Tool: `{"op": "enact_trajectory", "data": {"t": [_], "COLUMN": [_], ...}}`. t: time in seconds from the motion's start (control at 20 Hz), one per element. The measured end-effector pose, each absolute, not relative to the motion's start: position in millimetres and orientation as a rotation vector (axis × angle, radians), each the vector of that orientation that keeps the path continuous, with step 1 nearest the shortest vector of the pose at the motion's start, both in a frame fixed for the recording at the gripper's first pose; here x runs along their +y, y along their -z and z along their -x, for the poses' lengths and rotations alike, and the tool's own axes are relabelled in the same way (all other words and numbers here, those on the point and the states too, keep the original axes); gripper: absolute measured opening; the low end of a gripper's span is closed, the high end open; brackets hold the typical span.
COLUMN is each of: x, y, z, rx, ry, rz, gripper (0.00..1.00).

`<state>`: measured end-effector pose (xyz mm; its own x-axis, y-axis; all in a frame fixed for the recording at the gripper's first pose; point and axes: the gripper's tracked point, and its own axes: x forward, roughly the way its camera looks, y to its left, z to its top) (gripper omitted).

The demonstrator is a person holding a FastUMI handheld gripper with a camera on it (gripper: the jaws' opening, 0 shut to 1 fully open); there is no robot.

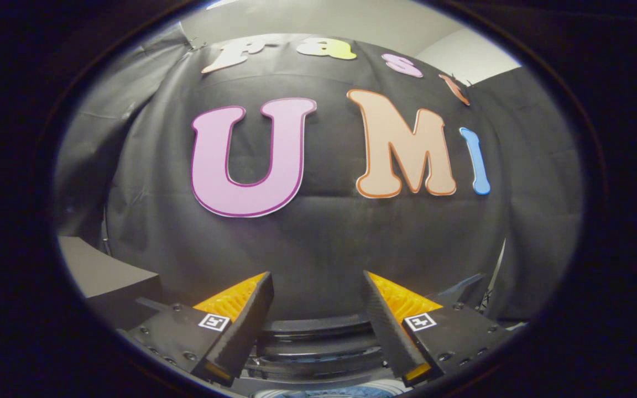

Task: Put the clothes into the washing machine and then close the washing machine lid.

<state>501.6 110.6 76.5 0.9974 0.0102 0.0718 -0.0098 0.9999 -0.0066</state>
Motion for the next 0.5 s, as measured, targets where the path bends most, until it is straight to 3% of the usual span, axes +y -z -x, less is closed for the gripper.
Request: {"op": "enact_trajectory", "data": {"t": [0.5], "x": [109.1], "y": [-78.7], "z": [-500.8], "rx": [-0.091], "ry": [-0.007], "rz": [0.01], "gripper": [0.98]}}
